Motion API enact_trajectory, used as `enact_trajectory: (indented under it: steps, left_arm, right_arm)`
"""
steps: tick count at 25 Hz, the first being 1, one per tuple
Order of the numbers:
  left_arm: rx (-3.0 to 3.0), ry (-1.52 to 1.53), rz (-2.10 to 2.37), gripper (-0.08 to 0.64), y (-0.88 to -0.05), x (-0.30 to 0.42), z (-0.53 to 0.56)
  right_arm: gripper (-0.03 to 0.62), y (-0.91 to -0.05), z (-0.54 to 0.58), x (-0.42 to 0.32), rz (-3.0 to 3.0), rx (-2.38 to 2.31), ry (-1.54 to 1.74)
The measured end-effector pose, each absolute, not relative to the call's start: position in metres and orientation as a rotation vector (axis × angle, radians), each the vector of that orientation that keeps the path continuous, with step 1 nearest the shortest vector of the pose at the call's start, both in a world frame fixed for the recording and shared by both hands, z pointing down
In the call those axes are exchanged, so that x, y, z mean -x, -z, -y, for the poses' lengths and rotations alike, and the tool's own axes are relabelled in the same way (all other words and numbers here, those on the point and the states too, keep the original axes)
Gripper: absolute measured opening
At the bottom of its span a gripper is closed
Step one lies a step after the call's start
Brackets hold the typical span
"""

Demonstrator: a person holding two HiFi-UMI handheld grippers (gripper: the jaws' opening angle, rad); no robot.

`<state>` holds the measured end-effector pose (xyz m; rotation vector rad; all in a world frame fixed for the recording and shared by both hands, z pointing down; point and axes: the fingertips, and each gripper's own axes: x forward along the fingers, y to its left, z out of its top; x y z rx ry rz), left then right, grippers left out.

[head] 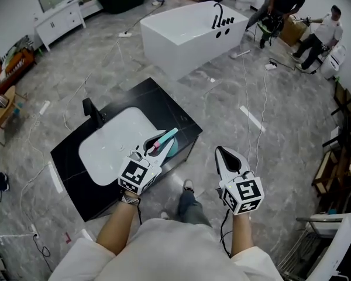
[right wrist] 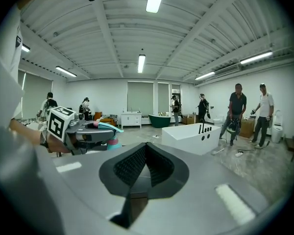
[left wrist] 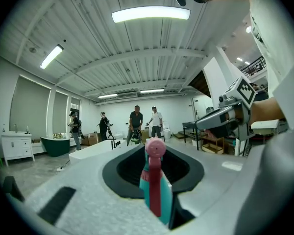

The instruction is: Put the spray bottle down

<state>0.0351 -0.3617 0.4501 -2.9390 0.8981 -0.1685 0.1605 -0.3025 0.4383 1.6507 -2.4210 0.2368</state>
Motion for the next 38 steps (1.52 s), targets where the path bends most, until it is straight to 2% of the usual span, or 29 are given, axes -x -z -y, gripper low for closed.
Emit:
enact_trajectory:
  steps: [19, 38]
  left_arm:
    - [3.029, 0.29, -0.789, 0.089, -0.535, -0.136, 0.468]
    - [3.072, 0.345, -0.794, 0.092, -0.593, -0.18, 0.516]
  right_arm:
    - [0.006, -0.481, 0.374, -0.23, 2.38, -1.697, -0.417]
    - [0.006, -0.51, 0.395, -0.261, 2.305, -1.715, -0.518]
